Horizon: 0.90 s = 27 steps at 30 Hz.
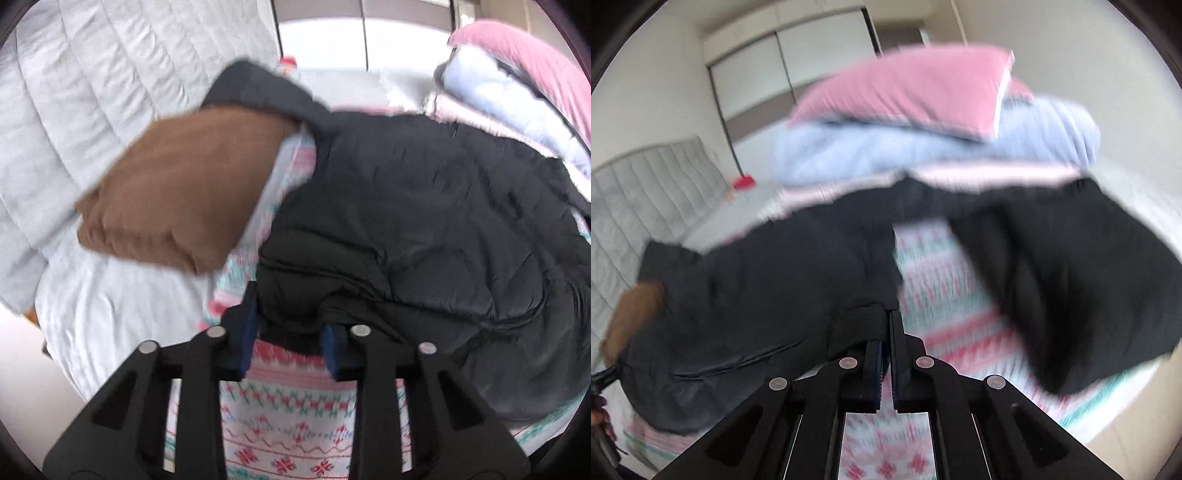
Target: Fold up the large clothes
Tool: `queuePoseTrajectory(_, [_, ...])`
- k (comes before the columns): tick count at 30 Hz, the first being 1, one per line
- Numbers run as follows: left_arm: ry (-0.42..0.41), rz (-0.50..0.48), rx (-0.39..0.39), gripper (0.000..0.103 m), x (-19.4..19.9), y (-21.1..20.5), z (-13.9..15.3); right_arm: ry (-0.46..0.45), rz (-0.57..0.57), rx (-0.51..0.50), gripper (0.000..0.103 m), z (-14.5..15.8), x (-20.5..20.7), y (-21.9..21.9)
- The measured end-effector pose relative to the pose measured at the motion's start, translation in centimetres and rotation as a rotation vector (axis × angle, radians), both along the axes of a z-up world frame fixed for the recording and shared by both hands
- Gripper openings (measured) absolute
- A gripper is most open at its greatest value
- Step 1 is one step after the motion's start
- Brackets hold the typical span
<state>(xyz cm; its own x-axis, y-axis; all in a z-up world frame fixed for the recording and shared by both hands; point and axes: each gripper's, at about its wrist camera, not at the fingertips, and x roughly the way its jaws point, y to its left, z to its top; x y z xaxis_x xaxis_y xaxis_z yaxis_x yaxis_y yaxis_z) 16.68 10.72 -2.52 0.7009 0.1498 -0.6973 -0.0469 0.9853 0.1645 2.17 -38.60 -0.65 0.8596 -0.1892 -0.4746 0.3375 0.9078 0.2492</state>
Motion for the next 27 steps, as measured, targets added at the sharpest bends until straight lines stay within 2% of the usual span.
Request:
queuePoseTrajectory(2, [-0.007,-0.031,0.007,0.019,-0.4,-0.6,1.3,-0.024,0.004,-0.031,0.002,2.9,-0.3,-0.3])
queuePoseTrajectory(3, [-0.013,-0.047,-0.026,0.017,-0.8,-0.7,2.2,-0.051,0.013,-0.012,0.002,4.4,-0.8,-0.7])
queuePoseTrajectory(6, [-0.061,-0.082,-0.125,0.012,-3.0,-0.4,4.9,-0.098,0.016,0.103,0.002,5.8,-1.9,-2.3])
queuePoseTrajectory(8, [-0.089,-0.081,-0.12,0.012,-4.1,-0.5,5.3,-0.06,-0.03,0.113,0.003,4.8,-1.9,-2.8])
queuePoseTrajectory(10, [-0.08,-0.08,-0.067,0.013,-4.2,-0.9,4.2,0.047,-0.043,0.066,0.004,1.9,-0.5,-2.3])
queuePoseTrajectory(12, [0.015,-0.104,-0.037,0.017,-3.1,-1.5,1.0,0.128,-0.005,0.119,0.004,-0.9,1.0,-2.4])
queuePoseTrajectory(14, [0.09,-0.108,-0.06,0.017,-2.2,-1.4,-1.8,0.194,0.024,0.186,0.004,-4.5,2.0,-2.2])
queuePoseTrajectory(18, [0.133,-0.103,-0.02,0.017,-1.9,-1.6,-4.8,0.246,0.007,0.207,0.01,-8.5,1.7,-1.9])
queuePoseTrajectory(21, [0.156,-0.094,-0.002,0.017,-2.0,-1.6,-6.1,0.249,0.018,0.271,0.01,-9.2,1.8,-2.7])
queuePoseTrajectory(23, [0.179,-0.085,-0.03,0.014,-2.0,-1.1,-6.7,0.239,0.036,0.252,0.006,-9.2,1.7,-2.6])
queuePoseTrajectory(24, [0.179,-0.085,-0.032,0.007,-2.0,-0.9,-6.8,0.225,0.034,0.244,0.003,-9.1,1.6,-3.0])
queuePoseTrajectory(27, [0.133,-0.088,-0.01,0.004,-2.9,-0.8,-6.1,0.127,-0.008,0.209,0.001,-7.0,0.0,-3.2])
